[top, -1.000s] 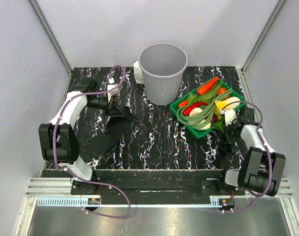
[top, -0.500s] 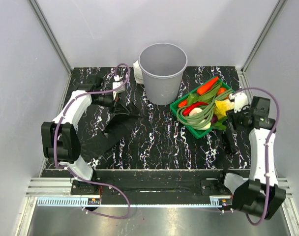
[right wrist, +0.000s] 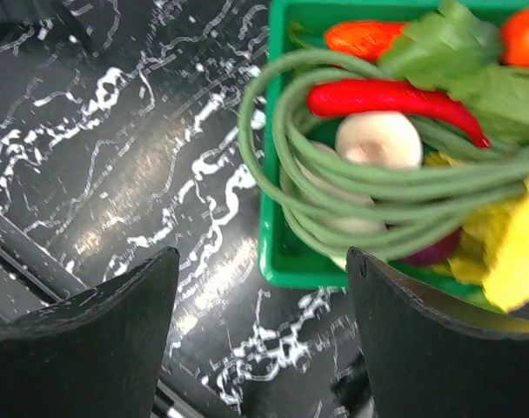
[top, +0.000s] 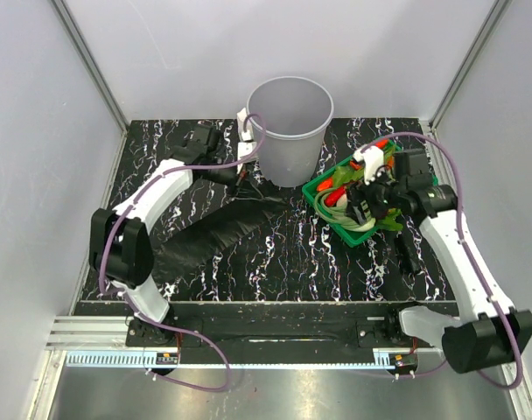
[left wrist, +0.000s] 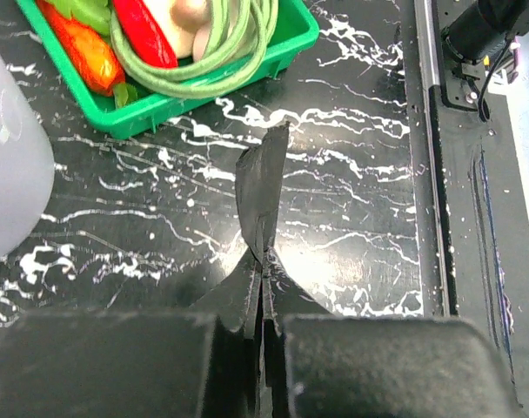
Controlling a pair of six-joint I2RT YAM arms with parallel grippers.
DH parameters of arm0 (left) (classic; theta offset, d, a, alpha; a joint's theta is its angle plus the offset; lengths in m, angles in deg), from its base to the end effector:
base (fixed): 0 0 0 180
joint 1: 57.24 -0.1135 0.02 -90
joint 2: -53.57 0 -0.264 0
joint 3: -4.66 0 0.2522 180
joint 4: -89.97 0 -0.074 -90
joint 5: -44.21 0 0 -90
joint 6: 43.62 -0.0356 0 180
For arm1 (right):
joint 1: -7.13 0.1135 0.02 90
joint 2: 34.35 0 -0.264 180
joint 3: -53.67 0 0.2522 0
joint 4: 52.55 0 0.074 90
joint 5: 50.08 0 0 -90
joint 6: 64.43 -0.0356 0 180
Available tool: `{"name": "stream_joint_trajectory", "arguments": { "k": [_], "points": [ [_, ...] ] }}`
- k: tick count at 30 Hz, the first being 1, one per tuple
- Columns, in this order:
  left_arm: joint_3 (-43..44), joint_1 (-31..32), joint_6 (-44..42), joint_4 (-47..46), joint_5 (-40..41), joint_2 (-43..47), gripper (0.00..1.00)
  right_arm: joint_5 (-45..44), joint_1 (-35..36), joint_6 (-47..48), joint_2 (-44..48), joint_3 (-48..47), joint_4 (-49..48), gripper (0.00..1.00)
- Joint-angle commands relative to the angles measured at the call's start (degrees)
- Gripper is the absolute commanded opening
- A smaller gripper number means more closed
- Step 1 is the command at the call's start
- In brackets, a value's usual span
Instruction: Put the trash bags into the trash bin
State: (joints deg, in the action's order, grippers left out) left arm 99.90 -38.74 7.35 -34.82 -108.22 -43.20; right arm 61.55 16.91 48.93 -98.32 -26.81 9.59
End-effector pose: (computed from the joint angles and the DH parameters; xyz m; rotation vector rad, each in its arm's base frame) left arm 0.3246 -0.1419 0.2933 1.3719 1.6927 -1.1643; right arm 0.2154 0.0504 0.3458 -0.8323 2.1655 0.3272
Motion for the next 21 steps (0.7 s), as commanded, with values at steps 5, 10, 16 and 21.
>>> {"name": "stream_joint_trajectory", "arguments": {
  "k": [5, 10, 16, 21],
  "points": [
    [9.04, 5.93, 5.53, -5.24, 0.82, -5.87, 0.00, 7.37, 7.96, -4.02, -10.21, -2.80, -15.15, 0.89],
    [12.57, 8.56, 6.33, -5.24, 1.70, -9.13, 0.00, 8.96, 11.31, -3.75, -14.52, -3.68, -18.93, 0.91],
    [13.98, 10.50, 7.20, -5.68, 0.92, -10.98, 0.00, 9.75, 13.51, -4.80, -19.96, -4.74, -22.88, 0.89],
    [11.96, 10.68, 7.30, -6.47, -0.58, -9.67, 0.00, 11.15, 13.51, -7.53, -22.69, -3.51, -27.37, 0.58]
  ]
}}
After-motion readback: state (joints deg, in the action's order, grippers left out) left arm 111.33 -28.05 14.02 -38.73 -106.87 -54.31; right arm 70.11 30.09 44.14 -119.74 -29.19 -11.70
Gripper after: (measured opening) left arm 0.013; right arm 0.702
